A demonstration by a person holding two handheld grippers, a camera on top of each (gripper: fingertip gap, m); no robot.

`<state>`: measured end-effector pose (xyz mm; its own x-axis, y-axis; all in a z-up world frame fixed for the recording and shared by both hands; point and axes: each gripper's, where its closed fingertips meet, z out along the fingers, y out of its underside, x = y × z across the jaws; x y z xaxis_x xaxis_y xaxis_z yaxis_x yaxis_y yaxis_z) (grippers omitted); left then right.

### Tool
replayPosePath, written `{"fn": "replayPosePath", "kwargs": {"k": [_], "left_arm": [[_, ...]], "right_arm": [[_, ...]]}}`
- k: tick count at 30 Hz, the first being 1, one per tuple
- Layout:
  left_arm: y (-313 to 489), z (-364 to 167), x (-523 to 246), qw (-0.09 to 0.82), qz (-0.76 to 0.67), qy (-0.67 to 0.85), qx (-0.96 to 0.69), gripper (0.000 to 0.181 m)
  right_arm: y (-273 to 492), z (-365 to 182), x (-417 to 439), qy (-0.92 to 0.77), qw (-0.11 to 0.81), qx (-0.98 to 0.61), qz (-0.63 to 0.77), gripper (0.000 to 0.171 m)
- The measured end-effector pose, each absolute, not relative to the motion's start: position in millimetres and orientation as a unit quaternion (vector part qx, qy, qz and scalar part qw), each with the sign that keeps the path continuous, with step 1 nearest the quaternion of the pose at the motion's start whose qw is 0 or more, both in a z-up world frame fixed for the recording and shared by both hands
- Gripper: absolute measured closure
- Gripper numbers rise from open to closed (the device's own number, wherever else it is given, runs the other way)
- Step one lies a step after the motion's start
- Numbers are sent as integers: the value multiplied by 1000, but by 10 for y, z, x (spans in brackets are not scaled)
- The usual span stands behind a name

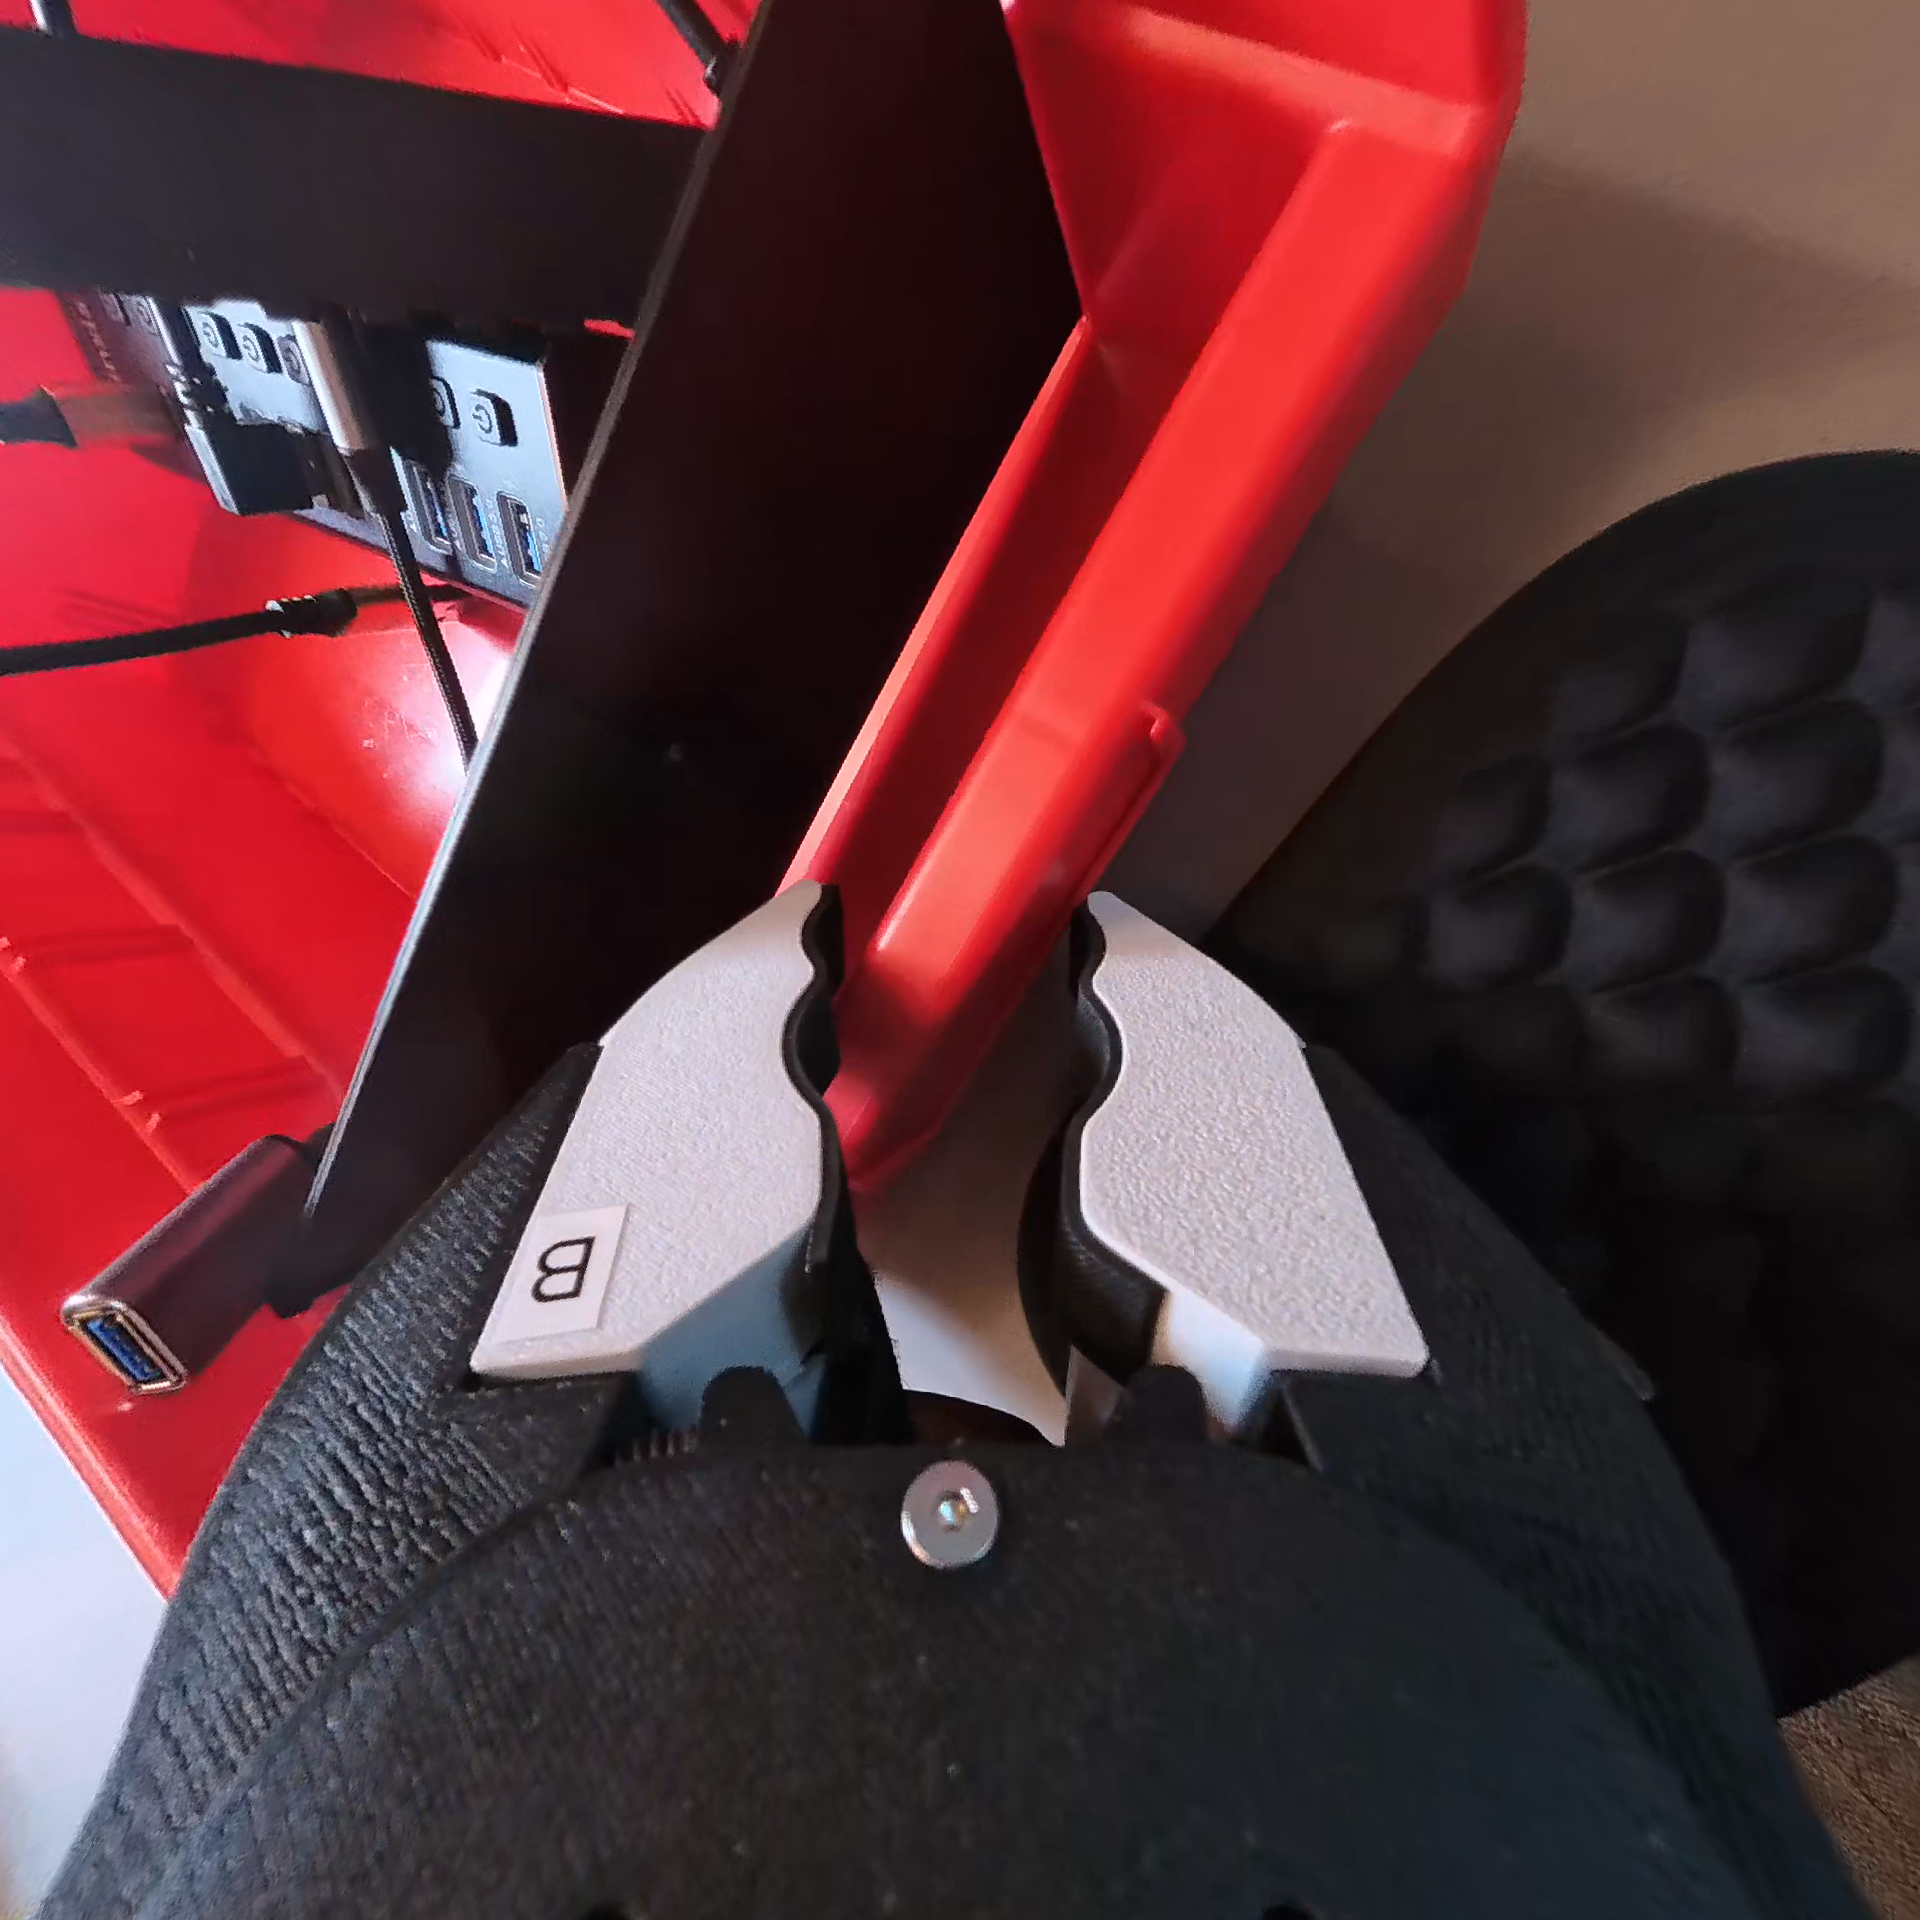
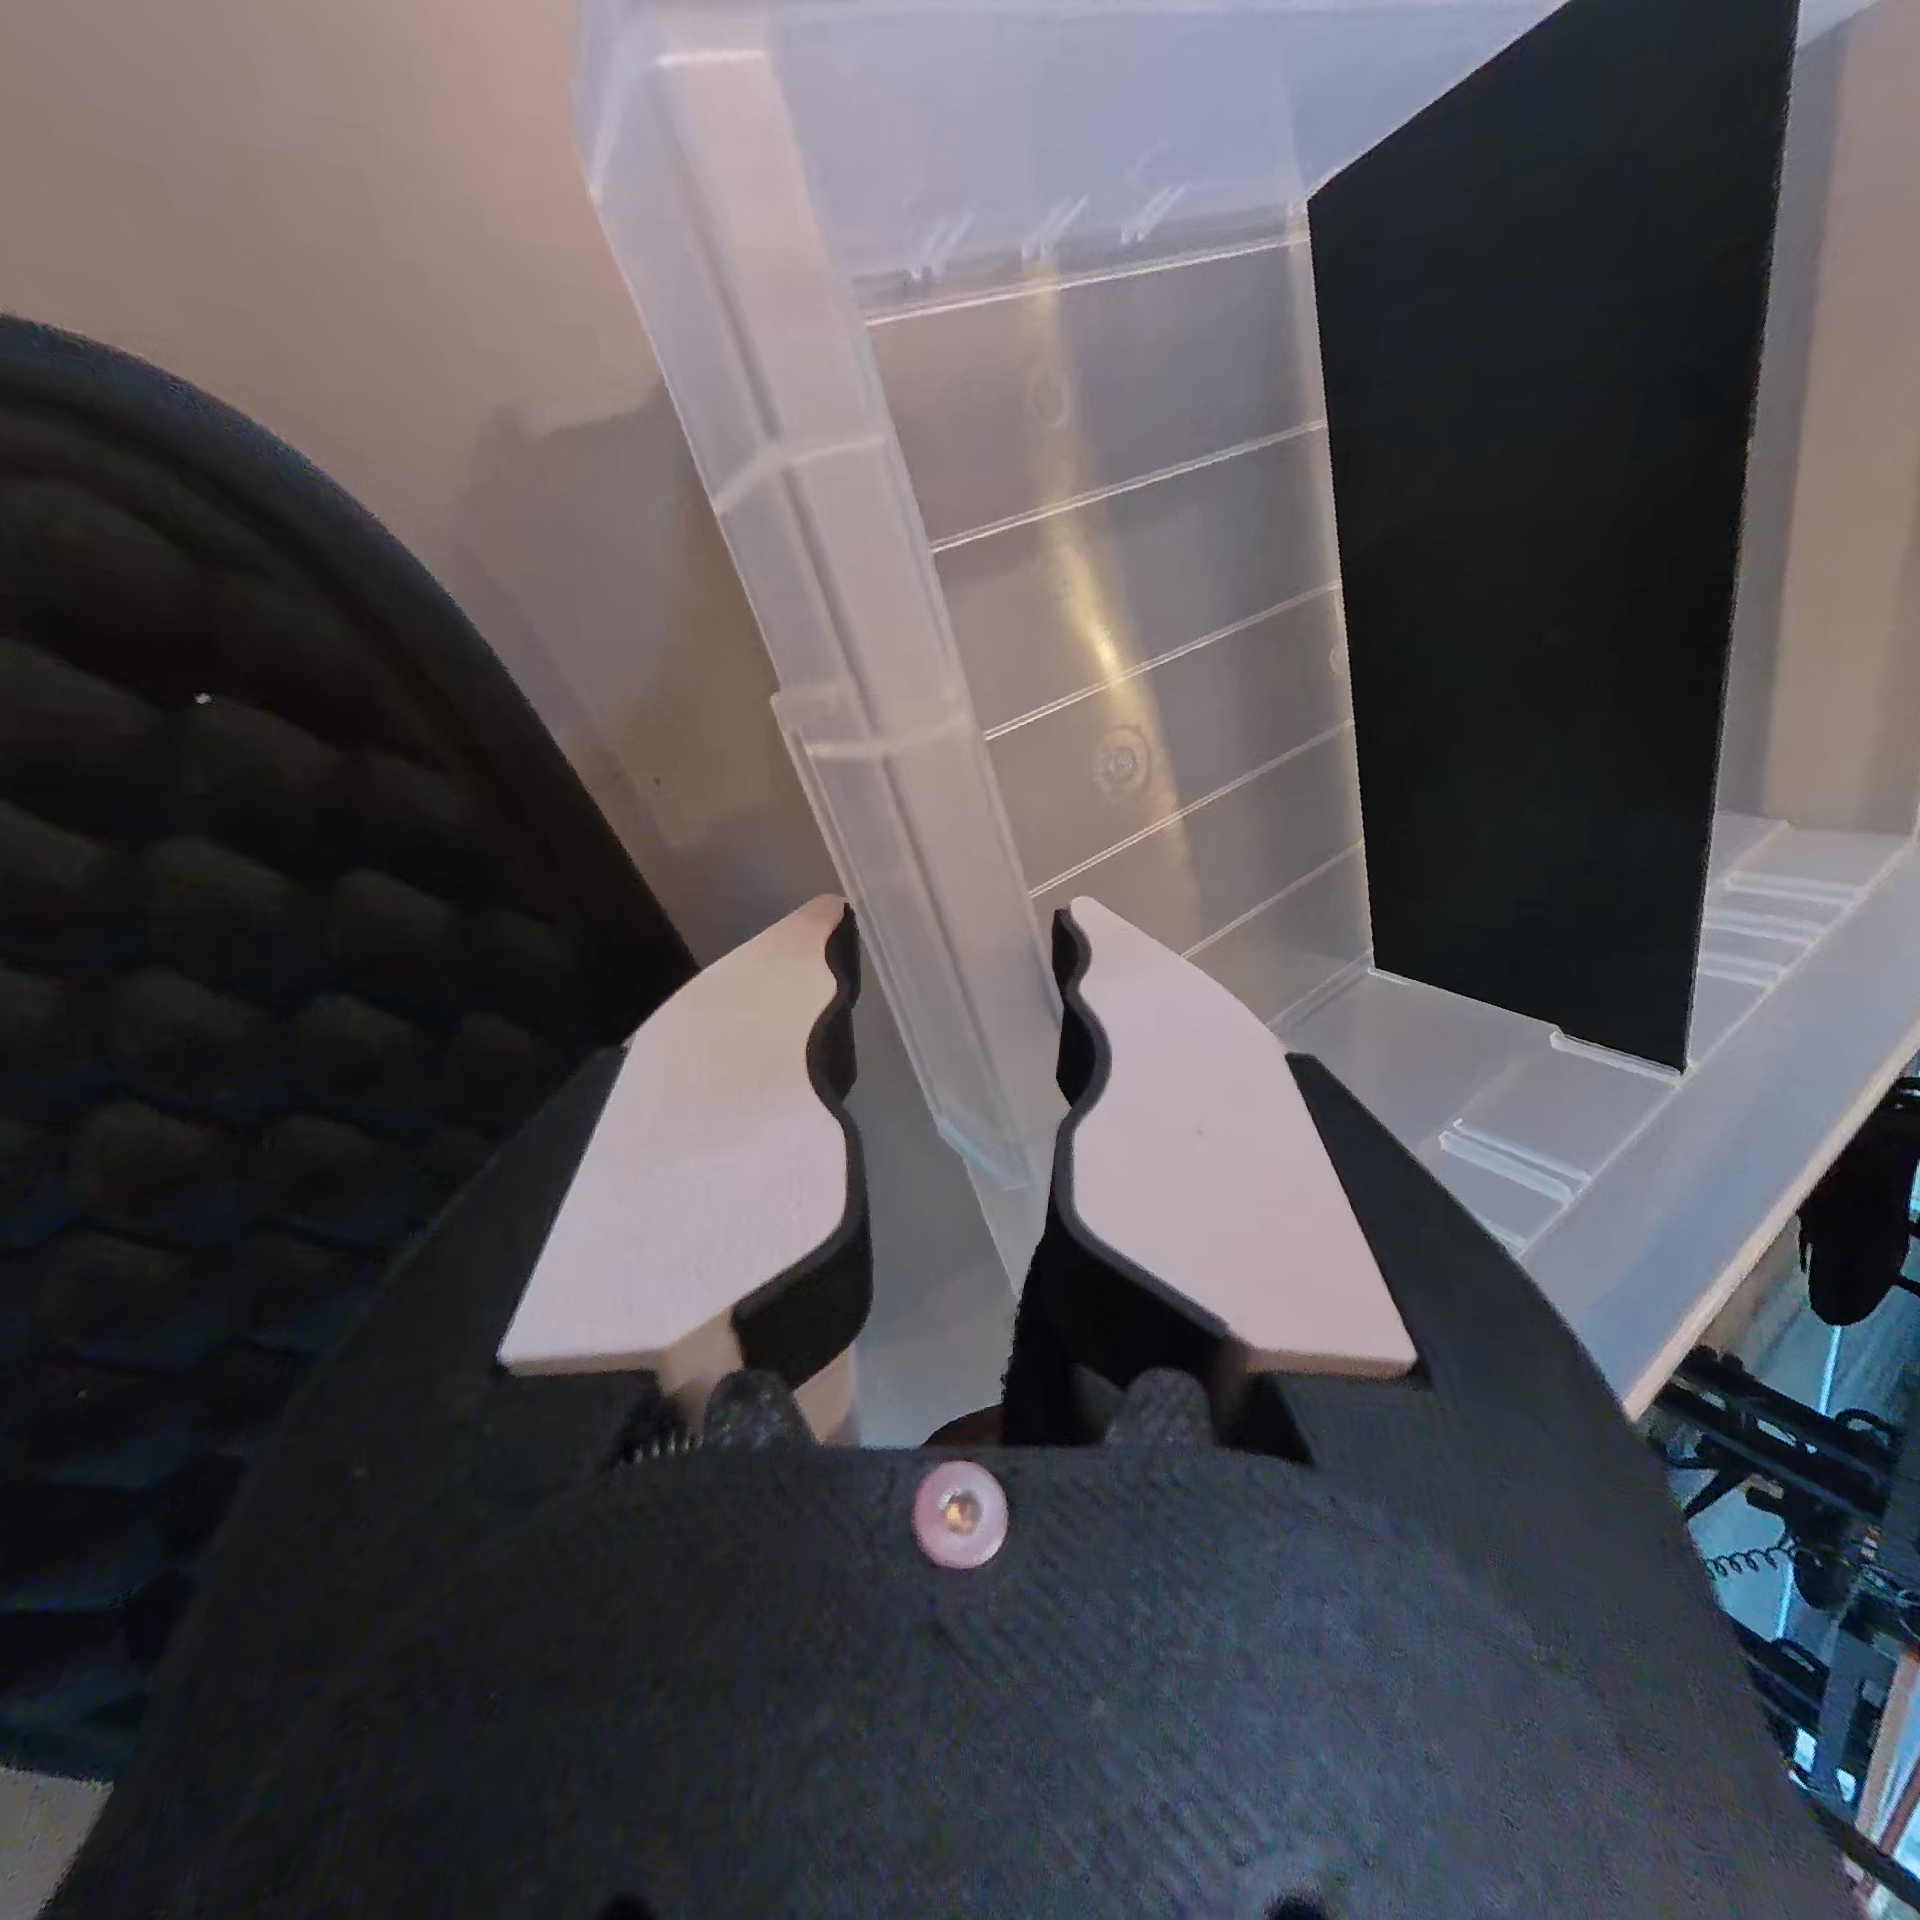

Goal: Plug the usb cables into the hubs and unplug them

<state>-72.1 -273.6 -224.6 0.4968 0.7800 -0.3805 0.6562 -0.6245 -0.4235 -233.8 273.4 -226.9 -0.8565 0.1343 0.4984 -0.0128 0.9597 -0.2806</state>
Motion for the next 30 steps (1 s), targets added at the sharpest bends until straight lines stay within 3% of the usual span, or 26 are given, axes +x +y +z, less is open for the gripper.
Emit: {"fn": "replayPosePath", "kwargs": {"k": [1, 17, 30], "left_arm": [[-2754, -2246, -712, 110, 275, -419, -858, 137], [-2802, -2250, -693, 105, 274, -430, -854, 138], [-3313, -2249, -549, 95, 257, -431, -860, 137]], "right_arm": [[2761, -2267, -2339, -953, 269, -34, 138, 135], [3025, -2259, -2357, -943, 290, -66, 147, 133], [3112, -2258, -2373, -941, 295, -88, 137, 131]]}}
